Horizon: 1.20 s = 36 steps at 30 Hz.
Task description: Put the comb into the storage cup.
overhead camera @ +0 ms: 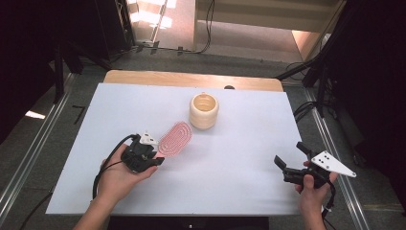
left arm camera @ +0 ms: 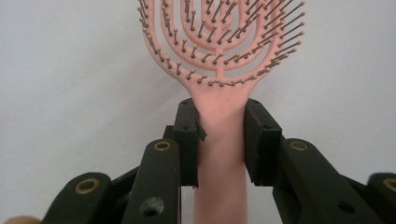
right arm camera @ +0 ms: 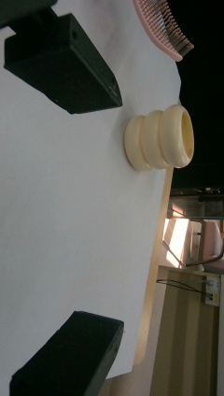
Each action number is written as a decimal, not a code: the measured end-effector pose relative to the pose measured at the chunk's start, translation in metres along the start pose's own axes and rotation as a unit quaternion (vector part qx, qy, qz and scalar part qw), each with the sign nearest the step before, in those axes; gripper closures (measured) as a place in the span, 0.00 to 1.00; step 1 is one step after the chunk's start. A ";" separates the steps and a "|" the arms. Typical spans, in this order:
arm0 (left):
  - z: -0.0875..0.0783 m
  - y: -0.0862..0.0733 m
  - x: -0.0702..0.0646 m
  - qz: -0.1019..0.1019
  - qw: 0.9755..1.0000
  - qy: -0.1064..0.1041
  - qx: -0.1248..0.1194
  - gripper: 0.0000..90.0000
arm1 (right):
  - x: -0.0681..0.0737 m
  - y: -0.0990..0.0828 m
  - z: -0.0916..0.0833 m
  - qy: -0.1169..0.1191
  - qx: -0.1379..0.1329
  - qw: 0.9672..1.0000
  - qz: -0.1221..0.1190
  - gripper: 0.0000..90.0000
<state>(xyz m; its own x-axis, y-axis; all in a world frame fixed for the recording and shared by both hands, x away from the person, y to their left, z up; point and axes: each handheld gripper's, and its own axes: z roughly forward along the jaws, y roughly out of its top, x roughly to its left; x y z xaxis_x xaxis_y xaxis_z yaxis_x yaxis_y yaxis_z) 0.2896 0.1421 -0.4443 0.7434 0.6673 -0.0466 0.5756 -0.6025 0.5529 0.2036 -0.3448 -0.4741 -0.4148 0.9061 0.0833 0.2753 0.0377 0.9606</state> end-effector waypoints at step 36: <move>-0.003 0.015 -0.014 0.007 0.995 0.006 -0.099 0.79 | 0.047 0.036 0.048 0.092 -0.005 0.995 0.025 0.00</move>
<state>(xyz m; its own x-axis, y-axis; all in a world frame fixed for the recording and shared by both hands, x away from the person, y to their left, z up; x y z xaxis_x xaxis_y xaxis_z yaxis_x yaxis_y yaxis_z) 0.2866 0.1252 -0.4325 0.7454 0.6660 -0.0286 0.4869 -0.5145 0.7059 0.2352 -0.2806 -0.4479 -0.5526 0.8143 0.1776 0.2908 -0.0113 0.9567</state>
